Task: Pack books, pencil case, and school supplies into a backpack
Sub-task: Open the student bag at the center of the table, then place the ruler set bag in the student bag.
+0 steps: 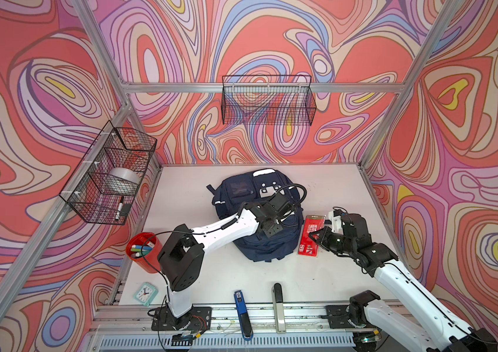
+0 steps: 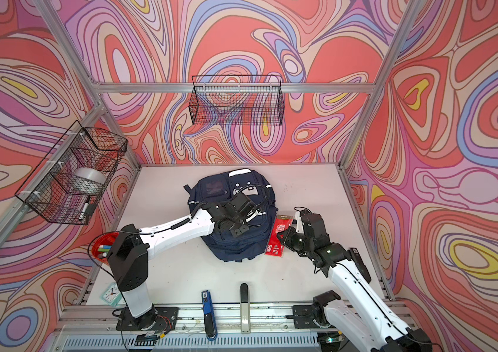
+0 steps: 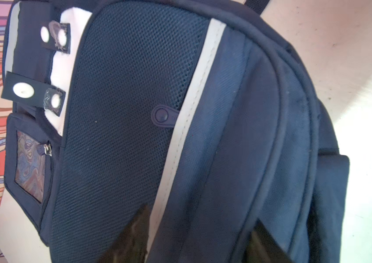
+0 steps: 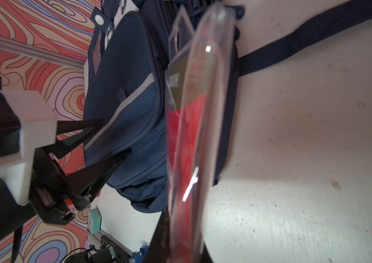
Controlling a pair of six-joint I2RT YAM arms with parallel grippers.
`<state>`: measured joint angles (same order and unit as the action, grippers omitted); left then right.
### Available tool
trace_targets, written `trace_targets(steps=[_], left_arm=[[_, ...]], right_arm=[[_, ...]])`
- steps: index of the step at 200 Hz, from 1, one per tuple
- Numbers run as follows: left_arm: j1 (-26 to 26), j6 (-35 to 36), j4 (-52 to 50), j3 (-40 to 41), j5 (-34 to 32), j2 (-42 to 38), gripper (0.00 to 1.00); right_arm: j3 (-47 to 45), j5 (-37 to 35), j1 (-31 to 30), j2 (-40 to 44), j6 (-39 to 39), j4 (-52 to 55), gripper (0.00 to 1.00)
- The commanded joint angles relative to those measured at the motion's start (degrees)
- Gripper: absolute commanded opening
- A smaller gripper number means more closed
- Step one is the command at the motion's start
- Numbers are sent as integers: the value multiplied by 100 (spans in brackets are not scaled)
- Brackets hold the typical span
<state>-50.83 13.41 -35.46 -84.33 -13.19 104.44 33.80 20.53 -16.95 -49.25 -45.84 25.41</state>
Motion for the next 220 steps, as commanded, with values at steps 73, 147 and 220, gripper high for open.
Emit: trace_targets(steps=[73,147,220], left_arm=[[411,-633,-217,-977,881,-122,0],[442,-2015,-717,-2298,1849,313,0],[451,-2621,-1094,-3331,2128,740,0]], right_arm=[[-846,680,-17,204,-1398,-1913,0],[-428,248,-443,-1192,-2073,-3739,0],[296,-896,-969,-3395,-2333,-5631,0]])
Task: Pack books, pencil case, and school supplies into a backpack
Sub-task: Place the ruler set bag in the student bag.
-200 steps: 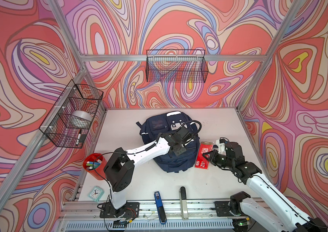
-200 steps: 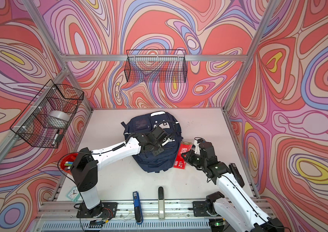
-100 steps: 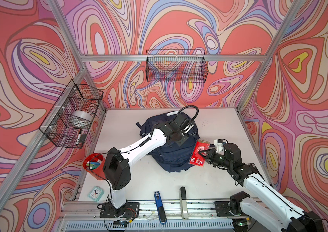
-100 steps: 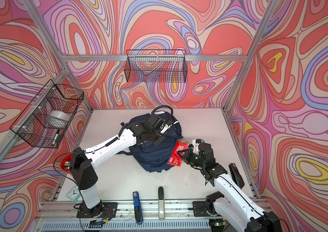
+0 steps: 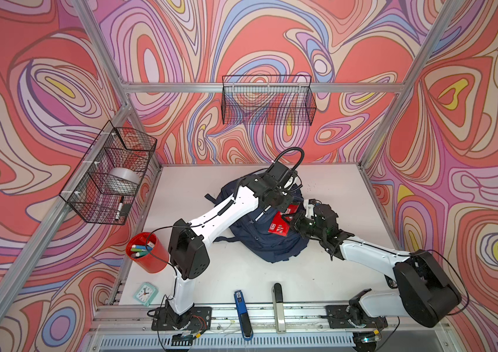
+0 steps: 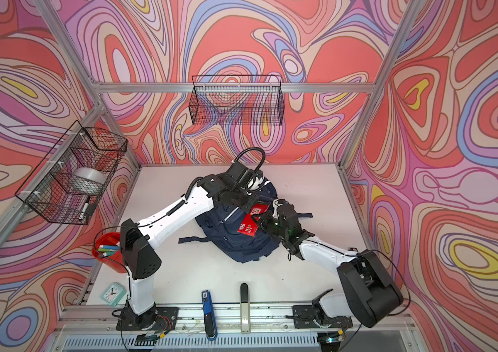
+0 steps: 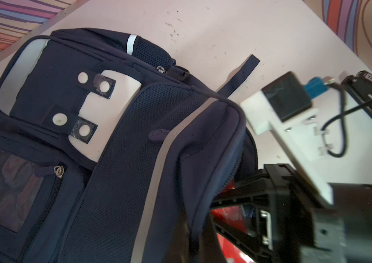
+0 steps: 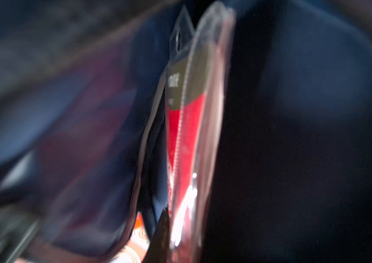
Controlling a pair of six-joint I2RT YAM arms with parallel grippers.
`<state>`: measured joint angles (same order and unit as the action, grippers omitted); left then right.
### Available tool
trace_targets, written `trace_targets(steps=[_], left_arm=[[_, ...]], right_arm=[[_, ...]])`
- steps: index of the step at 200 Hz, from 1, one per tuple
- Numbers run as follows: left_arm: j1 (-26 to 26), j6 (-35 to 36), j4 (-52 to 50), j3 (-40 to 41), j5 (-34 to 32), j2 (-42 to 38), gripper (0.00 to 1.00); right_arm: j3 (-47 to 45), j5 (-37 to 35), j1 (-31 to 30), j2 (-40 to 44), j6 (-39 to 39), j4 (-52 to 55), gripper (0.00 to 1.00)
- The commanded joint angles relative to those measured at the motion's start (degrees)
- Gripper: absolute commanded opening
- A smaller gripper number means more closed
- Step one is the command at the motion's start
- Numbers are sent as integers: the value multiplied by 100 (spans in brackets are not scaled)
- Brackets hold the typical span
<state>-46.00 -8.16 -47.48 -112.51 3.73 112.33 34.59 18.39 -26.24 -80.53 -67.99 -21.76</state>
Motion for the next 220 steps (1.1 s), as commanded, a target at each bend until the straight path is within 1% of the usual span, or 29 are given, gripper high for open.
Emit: trace_targets(steps=[1,14,23,36,45,56,70,99,121,132,154,162,175,180,186,191,204,210,220], left_arm=[[-37,-470,108,-520,432,-52,0],[-32,-488,85,-592,397,-59,0],[-27,-353,-110,-782,210,-47,0],[-5,-72,-461,-1026,-336,-48,0],[45,20,-500,-1008,-476,-132,0],[115,-15,-334,-816,-242,-280,0],[171,-118,-227,-763,73,-340,0],[170,-408,-212,-999,618,-210,0],[170,-887,49,-954,1010,-128,0],[161,-1142,240,-899,1143,-83,0],[132,-1440,473,-885,1326,55,0],[112,-1474,482,-903,1295,109,0],[116,-1487,429,-921,1242,196,0],[113,-1482,395,-937,1202,222,0],[110,-1466,369,-929,1121,227,0],[109,-1464,362,-916,1038,228,0],[109,-1427,406,-822,840,182,0],[117,-1396,443,-787,761,167,0],[146,-1377,427,-796,726,187,0]], right_arm=[[221,-702,-48,-286,-118,-947,0],[280,-960,-113,-505,-123,-1222,0],[289,-902,-56,-587,-171,-1295,0],[253,-907,59,-386,-17,-869,0],[237,-1074,62,-184,210,-420,0],[205,-1214,58,-76,266,-177,0],[89,-1186,63,-196,47,-524,0],[265,-1051,-16,-805,-245,-1120,0],[641,-1317,-269,-1294,-274,-1428,0],[733,-1552,-345,-1536,-480,-1738,0],[612,-1779,-379,-2058,-978,-2956,0],[691,-1813,-423,-2231,-966,-2980,0],[932,-1645,-473,-2310,-759,-2580,0],[947,-1617,-488,-2309,-691,-2487,7],[890,-1605,-490,-2299,-664,-2449,21],[809,-1602,-493,-2272,-676,-2405,26],[544,-1591,-406,-2137,-626,-2307,32],[485,-1439,-318,-2127,-578,-2164,35],[351,-1207,-171,-1839,-508,-1999,40]])
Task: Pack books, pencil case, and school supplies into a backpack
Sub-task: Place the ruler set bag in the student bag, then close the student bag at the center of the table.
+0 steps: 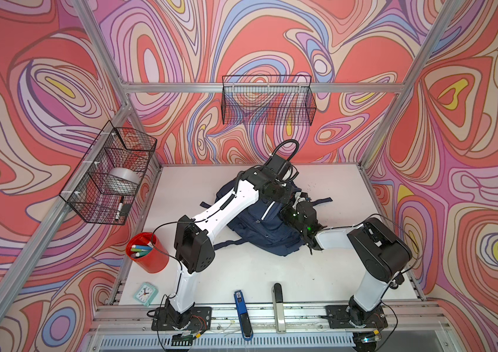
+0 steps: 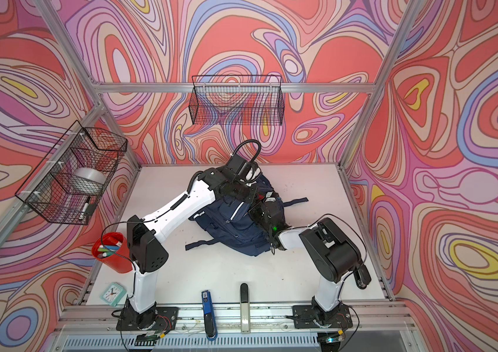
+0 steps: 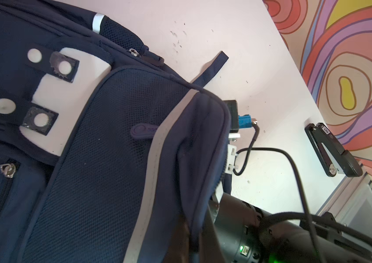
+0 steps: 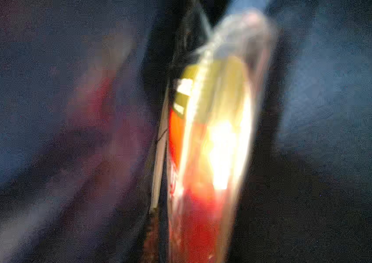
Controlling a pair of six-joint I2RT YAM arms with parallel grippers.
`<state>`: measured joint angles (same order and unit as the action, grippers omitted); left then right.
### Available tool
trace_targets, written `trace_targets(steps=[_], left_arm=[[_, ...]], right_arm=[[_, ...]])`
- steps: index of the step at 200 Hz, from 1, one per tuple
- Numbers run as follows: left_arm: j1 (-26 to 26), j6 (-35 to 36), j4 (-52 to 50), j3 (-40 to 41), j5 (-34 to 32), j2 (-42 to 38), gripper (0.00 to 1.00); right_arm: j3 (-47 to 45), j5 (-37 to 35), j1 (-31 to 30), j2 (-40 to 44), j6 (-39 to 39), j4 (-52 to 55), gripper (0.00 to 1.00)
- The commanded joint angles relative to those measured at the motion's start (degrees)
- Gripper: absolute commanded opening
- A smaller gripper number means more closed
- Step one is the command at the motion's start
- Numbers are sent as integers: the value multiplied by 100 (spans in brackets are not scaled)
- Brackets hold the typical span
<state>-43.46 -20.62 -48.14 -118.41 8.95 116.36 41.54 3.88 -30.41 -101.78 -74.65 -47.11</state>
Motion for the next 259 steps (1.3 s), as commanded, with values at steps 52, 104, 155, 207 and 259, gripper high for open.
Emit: trace_targets(steps=[52,104,155,207,259], left_arm=[[-3,-200,755,110,279,-334,5],[30,-313,975,292,485,-392,4],[23,-335,924,367,535,-500,3],[116,-537,1264,869,564,-778,34],[494,-974,1824,1820,921,-1607,85]], right_arm=[[-549,760,644,1751,1301,3116,63],[-410,1158,747,2116,1672,4046,47],[318,1176,642,1177,1935,3507,5],[307,1296,642,1371,2082,3428,17],[-809,318,644,3669,2402,5370,47]])
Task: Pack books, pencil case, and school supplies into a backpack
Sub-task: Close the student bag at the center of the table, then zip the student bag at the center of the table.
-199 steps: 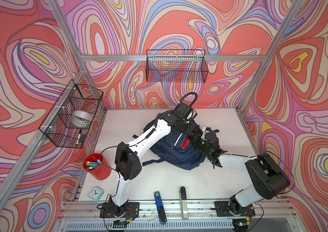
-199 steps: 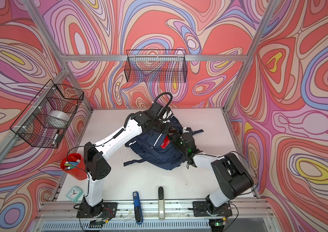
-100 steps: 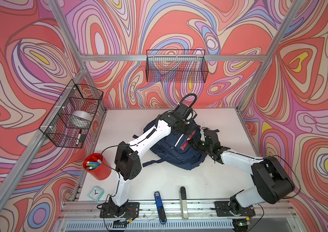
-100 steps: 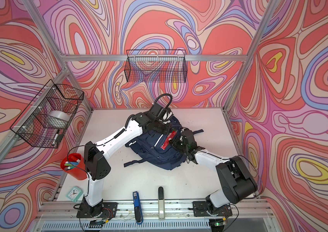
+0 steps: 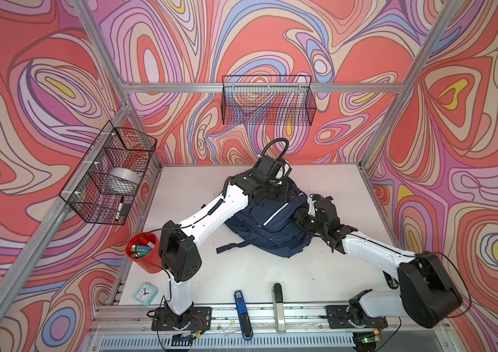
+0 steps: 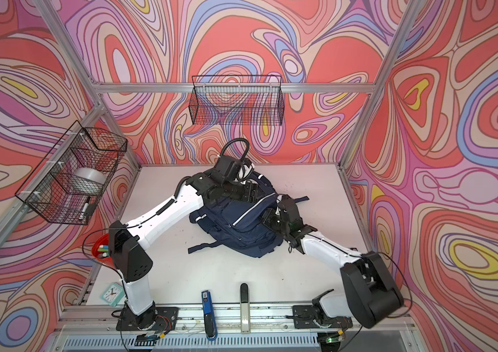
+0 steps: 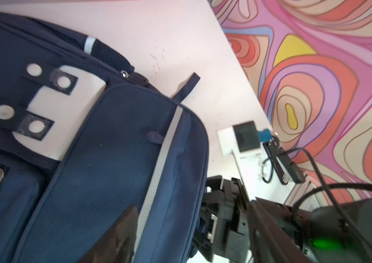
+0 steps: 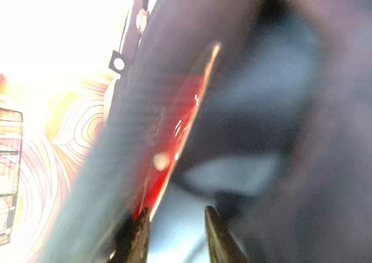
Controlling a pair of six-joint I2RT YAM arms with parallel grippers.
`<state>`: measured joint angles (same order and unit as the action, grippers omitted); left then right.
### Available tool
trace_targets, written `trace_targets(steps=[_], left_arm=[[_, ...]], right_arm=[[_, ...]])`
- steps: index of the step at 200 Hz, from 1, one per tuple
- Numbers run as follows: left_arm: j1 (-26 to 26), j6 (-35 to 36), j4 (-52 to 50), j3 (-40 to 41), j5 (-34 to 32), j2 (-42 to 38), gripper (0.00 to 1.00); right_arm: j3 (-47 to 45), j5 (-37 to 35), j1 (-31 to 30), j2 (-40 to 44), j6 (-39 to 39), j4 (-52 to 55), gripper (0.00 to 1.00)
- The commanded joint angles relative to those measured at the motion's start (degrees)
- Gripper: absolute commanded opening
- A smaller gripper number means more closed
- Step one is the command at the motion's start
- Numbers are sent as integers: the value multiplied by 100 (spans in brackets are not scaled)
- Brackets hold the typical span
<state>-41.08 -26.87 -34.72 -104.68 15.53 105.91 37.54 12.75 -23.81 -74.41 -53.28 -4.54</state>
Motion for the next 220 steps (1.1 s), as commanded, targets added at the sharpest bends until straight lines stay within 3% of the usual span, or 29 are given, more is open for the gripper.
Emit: trace_targets(steps=[1,12,27,34,39,61,89,109,124,142,177,192,204,220], left_arm=[[270,-369,509,483,269,-584,86],[435,-535,758,915,423,-855,99],[662,-761,1109,1615,489,-1211,100],[798,-882,1256,1934,543,-1331,100],[903,-1022,1367,2162,603,-1398,100],[1240,-1415,2141,3111,719,-1628,89],[1259,-1229,2188,3345,394,-1453,83],[1258,-1326,2294,3323,554,-1211,84],[1254,-1357,2018,3340,215,-1193,84],[1256,-1602,2166,3658,-191,-1350,84],[1258,-1770,2656,4121,-205,-1355,84],[1245,-1987,3170,4258,195,-1210,78],[1212,-2100,3377,4256,361,-1098,67],[1135,-2107,3401,4202,360,-990,57]], right_arm=[[-420,-588,-17,983,265,1134,47],[-563,-773,-12,1508,286,1569,51],[-613,-802,-29,2011,398,1950,65],[-584,-864,-58,2114,432,2149,95],[-566,-929,-109,2175,443,2231,98],[-414,-1144,-625,2057,500,2343,98],[-71,-1466,-1528,1393,580,1904,98],[35,-930,-1523,902,705,1313,98],[286,-382,-1521,564,986,1117,98],[178,-268,-1539,447,680,672,95],[35,-429,-1661,497,590,460,85],[65,-524,-1661,489,608,592,84],[27,-726,-1650,529,538,739,81],[-146,-599,-1306,601,286,799,65]])
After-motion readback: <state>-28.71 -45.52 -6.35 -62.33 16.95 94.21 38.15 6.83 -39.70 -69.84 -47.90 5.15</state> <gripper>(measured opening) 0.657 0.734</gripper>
